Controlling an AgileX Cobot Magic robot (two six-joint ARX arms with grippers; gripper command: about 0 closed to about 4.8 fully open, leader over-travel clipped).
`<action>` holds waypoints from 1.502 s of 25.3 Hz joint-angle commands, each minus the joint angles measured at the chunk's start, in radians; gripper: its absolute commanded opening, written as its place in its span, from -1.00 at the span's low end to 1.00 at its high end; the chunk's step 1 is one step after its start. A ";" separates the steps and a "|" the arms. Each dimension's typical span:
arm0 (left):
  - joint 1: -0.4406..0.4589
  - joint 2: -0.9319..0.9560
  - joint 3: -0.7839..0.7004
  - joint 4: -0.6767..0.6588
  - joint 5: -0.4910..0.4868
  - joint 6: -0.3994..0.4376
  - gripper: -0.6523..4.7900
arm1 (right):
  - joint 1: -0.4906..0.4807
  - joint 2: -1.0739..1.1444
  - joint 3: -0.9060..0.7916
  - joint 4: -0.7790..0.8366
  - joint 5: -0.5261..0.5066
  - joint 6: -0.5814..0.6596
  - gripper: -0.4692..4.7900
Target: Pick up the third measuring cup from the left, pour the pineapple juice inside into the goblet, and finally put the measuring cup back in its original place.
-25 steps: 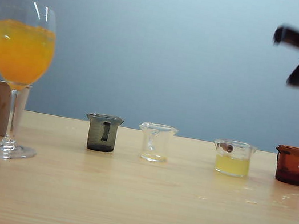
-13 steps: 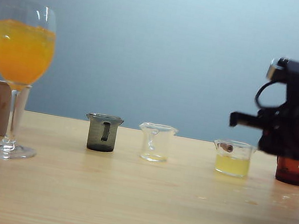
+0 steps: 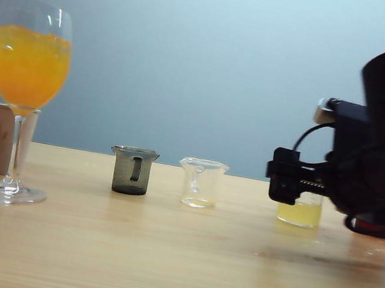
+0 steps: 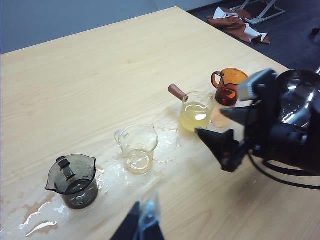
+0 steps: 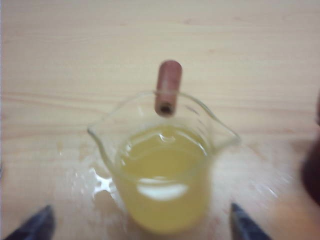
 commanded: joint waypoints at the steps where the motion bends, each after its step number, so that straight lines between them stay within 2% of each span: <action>1: 0.000 -0.003 0.003 0.013 0.003 -0.002 -0.77 | -0.001 0.059 0.054 0.016 0.006 -0.003 1.00; 5: 0.000 -0.003 0.003 0.013 0.003 -0.002 -0.77 | -0.002 0.163 0.138 0.017 0.053 -0.003 1.00; 14: 0.000 -0.003 0.003 0.013 0.003 -0.002 -0.77 | -0.032 0.255 0.245 0.023 0.087 -0.003 1.00; 27: 0.000 -0.003 0.003 0.013 0.003 -0.002 -0.77 | -0.093 0.281 0.280 0.008 -0.006 0.002 1.00; 28: 0.000 -0.003 0.003 0.013 0.003 -0.002 -0.77 | -0.092 0.281 0.280 0.008 -0.010 0.002 0.73; 29: 0.000 -0.003 0.003 0.013 0.003 -0.002 -0.77 | -0.093 0.281 0.280 0.009 -0.027 0.001 0.19; 30: 0.000 -0.003 0.003 0.013 0.003 -0.002 -0.77 | -0.093 0.281 0.281 0.009 -0.027 0.001 -0.01; 32: 0.000 -0.003 0.003 0.013 0.003 -0.002 -0.77 | -0.093 0.281 0.282 0.008 -0.027 0.000 -0.15; 38: 0.000 -0.003 0.003 0.013 0.003 -0.002 -0.77 | -0.090 0.272 0.284 0.009 -0.040 -0.039 -0.16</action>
